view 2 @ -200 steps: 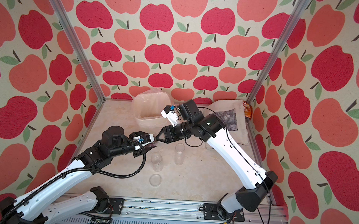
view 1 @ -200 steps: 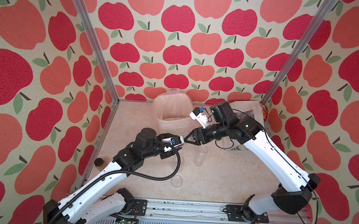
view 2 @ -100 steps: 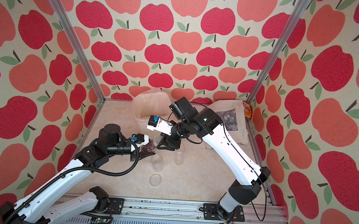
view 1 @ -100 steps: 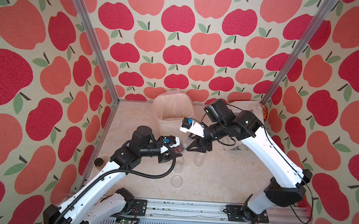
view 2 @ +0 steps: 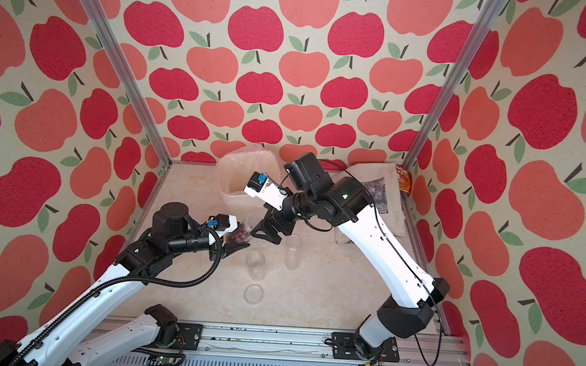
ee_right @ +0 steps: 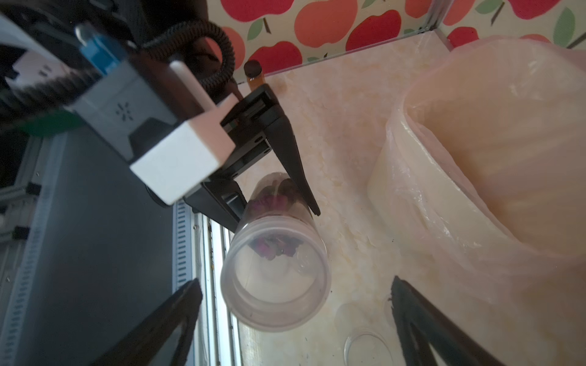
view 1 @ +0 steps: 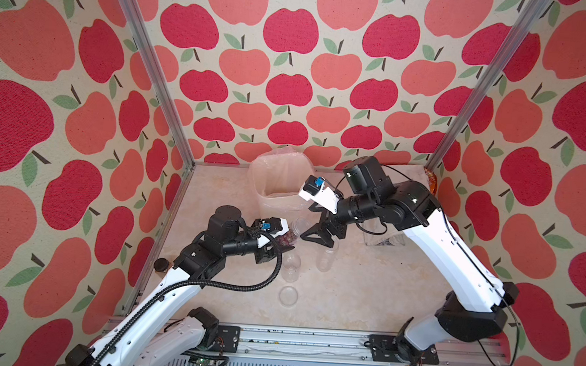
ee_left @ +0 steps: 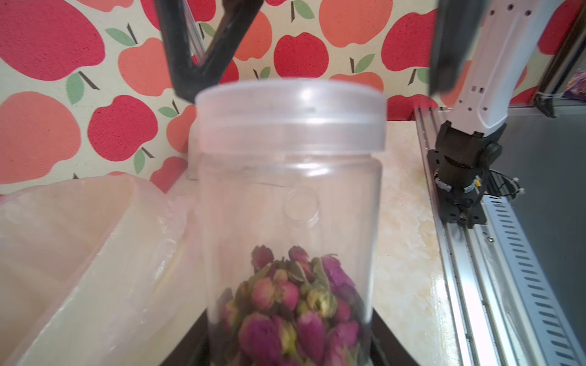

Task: Empty the moldy dried flower tea in the jars
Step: Unscrew the lid from the jar.

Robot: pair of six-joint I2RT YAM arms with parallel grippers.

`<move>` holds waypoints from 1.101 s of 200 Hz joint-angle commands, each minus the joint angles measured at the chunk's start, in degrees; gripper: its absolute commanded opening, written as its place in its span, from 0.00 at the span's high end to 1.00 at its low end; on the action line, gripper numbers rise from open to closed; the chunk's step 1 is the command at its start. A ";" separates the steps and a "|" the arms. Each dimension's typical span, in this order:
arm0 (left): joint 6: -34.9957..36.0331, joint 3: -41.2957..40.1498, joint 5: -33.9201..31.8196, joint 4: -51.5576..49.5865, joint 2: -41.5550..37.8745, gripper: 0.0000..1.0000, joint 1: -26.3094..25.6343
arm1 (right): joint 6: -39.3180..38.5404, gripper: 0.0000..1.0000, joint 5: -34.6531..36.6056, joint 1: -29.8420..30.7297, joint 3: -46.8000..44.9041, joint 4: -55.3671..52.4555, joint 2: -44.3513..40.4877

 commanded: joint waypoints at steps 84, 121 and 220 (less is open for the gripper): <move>4.80 -0.18 -12.38 2.43 -0.07 0.92 -3.60 | 33.30 0.05 -4.38 -1.57 -8.66 7.71 -1.38; 5.12 -0.06 -12.91 2.35 0.11 0.93 -4.00 | 32.86 0.22 -5.31 -0.69 -8.53 7.47 0.30; 2.10 0.73 0.94 -1.72 0.36 0.94 -2.37 | -10.16 0.62 -1.04 2.46 1.05 -7.25 4.53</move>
